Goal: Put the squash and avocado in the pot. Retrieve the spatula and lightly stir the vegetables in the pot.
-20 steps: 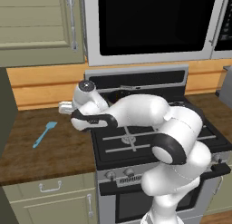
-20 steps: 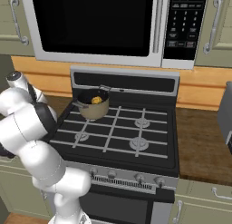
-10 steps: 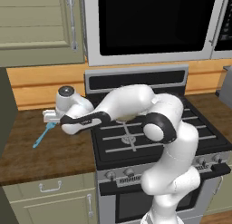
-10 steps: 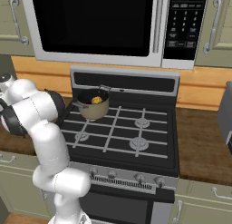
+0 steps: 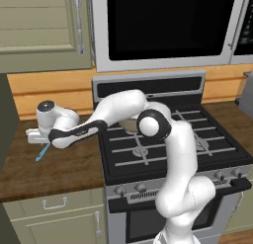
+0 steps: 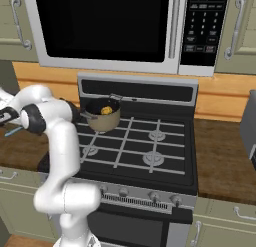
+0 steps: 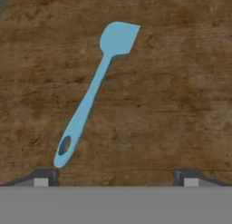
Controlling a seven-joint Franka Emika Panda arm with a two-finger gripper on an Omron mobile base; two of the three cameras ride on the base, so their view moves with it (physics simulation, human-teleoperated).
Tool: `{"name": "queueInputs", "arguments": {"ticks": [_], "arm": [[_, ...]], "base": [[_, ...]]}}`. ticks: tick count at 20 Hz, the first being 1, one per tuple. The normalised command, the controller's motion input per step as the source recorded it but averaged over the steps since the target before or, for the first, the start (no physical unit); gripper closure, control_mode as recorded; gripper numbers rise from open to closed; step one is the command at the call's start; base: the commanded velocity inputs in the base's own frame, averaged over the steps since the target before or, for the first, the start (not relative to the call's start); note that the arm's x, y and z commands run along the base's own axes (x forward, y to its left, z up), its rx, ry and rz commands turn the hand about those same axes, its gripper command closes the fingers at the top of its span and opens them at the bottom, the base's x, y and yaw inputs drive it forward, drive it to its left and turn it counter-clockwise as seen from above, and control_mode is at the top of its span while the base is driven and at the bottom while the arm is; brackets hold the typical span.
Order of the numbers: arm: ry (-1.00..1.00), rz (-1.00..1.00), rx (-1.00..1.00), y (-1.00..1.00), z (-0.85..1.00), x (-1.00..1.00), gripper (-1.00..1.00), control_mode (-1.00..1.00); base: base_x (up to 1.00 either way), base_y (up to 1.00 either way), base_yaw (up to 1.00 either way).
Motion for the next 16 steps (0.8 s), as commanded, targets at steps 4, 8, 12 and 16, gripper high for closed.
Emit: {"name": "queueInputs", "arguments": {"ticks": [4, 8, 12, 16], "arm": [[0.0, 0.0, 0.0, 0.0, 0.0, 0.0, -1.0, -1.0], [0.0, 0.0, 0.01, 0.0, -0.16, 0.0, -1.0, -1.0], [0.0, 0.0, 0.03, -0.02, -0.26, 0.0, -1.0, -1.0], [0.02, 0.0, 0.06, -0.02, -0.11, 0.0, -1.0, -1.0]], "base": [[0.0, 0.0, 0.0], [0.0, 0.0, 0.0], [0.0, 0.0, 0.0], [0.0, 0.0, 0.0]]}}
